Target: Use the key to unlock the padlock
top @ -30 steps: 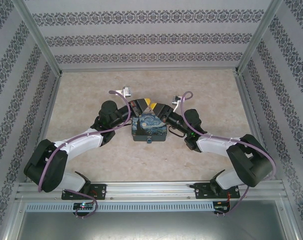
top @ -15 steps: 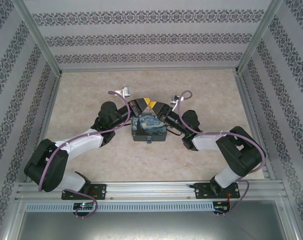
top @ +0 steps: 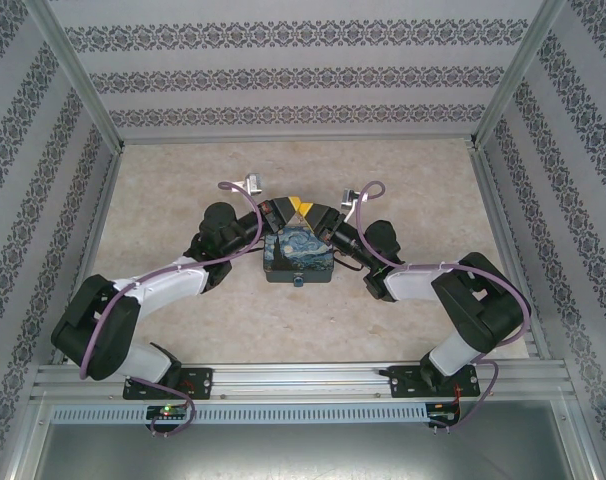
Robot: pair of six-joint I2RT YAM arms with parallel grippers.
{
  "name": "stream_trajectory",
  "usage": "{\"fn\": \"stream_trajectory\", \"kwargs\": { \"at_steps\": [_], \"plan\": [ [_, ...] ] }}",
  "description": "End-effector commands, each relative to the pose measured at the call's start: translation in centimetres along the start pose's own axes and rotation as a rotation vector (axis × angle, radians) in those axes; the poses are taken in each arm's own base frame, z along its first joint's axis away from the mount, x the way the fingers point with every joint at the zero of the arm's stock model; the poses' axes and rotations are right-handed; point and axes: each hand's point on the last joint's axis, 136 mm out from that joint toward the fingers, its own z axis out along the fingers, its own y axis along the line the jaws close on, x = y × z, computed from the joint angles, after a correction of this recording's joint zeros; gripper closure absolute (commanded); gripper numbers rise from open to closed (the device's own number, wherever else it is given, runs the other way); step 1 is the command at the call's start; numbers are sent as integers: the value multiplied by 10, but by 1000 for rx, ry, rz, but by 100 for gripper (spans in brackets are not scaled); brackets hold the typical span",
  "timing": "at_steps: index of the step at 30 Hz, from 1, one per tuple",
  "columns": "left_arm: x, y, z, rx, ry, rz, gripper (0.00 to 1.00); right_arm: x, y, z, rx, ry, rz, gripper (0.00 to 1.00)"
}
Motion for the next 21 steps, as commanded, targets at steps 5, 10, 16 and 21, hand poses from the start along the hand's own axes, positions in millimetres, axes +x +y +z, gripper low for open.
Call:
{"fn": "stream_trajectory", "kwargs": {
  "at_steps": [5,10,16,21],
  "plan": [
    [-6,7,8,-15,-9,-54,100,7,13,1,-64,26,-20,67],
    [-7,8,9,-15,-15,-73,100,10,9,3,-56,35,-12,70],
    [-8,9,10,-20,-19,-74,100,13,4,2,-46,42,-8,72],
    [-9,11,10,-26,-20,-76,100,15,2,0,-37,43,-6,70]
  ]
}}
